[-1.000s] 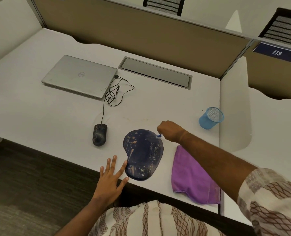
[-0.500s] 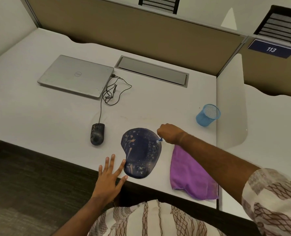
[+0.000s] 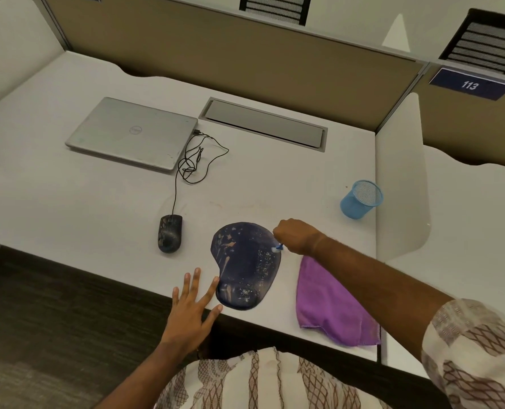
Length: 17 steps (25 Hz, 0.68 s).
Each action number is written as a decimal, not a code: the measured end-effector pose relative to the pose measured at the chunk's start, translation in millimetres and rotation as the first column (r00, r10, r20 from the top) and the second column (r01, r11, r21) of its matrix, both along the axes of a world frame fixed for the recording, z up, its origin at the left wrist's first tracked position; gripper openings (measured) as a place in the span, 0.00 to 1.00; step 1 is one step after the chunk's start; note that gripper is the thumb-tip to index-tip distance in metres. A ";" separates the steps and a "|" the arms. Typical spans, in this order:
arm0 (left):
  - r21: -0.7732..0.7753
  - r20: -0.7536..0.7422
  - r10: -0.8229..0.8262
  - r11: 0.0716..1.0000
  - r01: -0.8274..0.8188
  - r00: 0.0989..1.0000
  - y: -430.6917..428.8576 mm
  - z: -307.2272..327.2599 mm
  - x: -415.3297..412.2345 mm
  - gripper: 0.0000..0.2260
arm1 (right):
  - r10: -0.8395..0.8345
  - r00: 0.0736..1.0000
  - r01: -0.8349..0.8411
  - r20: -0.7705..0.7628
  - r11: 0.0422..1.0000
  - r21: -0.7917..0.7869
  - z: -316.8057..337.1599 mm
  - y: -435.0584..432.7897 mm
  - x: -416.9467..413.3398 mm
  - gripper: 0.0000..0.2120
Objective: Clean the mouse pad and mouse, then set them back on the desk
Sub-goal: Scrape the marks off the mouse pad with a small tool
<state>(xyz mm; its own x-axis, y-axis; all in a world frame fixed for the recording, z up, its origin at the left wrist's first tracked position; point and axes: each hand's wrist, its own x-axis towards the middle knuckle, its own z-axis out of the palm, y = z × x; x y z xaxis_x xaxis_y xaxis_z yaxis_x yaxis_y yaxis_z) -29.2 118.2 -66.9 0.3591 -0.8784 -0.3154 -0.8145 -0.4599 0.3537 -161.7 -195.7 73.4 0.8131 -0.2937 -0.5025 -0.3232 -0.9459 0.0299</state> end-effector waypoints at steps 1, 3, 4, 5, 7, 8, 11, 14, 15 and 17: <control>-0.004 -0.001 0.000 1.000 0.000 1.000 -0.1 -0.5 0.0 0.31 | -0.005 1.000 0.005 0.019 1.000 -0.004 2.3 -3.1 0.1 0.08; -0.016 -0.003 0.004 1.000 -0.004 1.000 -0.4 -1.3 0.1 0.31 | -0.019 0.996 0.019 0.084 1.000 0.006 5.5 -2.6 5.7 0.08; -0.016 -0.003 0.006 1.000 -0.006 1.000 -0.3 -1.5 0.3 0.31 | -0.023 0.994 0.021 0.111 1.000 0.018 5.7 1.0 9.6 0.08; -0.016 -0.004 0.005 1.000 -0.006 1.000 0.1 -2.0 0.3 0.31 | -0.029 0.992 0.025 0.125 0.999 0.038 3.5 5.2 12.8 0.09; -0.012 -0.001 0.001 1.000 -0.001 1.000 0.8 -1.9 0.1 0.30 | -0.027 0.994 0.020 0.105 0.998 0.065 -3.5 12.4 14.3 0.11; -0.015 -0.001 0.001 1.000 -0.001 1.000 0.3 -1.3 0.2 0.30 | -0.022 0.996 0.016 0.090 0.998 0.061 -6.1 13.8 12.0 0.11; -0.027 -0.015 0.008 1.000 -0.008 1.000 -0.1 -0.8 0.7 0.31 | -0.005 0.999 0.003 0.049 0.999 0.036 -5.7 5.0 0.4 0.08; -0.018 -0.009 0.002 1.000 -0.002 1.000 0.1 -2.3 0.2 0.30 | -0.034 0.998 0.033 0.051 0.999 0.015 -1.4 -7.6 -7.1 0.09; -0.023 -0.010 0.003 1.000 -0.004 1.000 0.3 -3.0 0.4 0.30 | -0.043 0.994 0.041 0.096 0.999 0.026 -0.5 -7.8 -4.9 0.10; -0.030 -0.016 0.006 1.000 -0.007 1.000 0.4 -3.2 0.4 0.30 | -0.053 0.984 0.039 0.170 0.996 0.084 -0.7 1.7 3.1 0.09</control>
<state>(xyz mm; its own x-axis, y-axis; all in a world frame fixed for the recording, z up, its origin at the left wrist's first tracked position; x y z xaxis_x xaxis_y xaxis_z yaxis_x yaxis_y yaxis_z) -28.8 118.6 -70.1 0.3598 -0.8852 -0.2948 -0.8057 -0.4541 0.3803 -158.6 -193.9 72.7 0.8763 -0.2968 -0.3796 -0.3597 -0.9271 -0.1056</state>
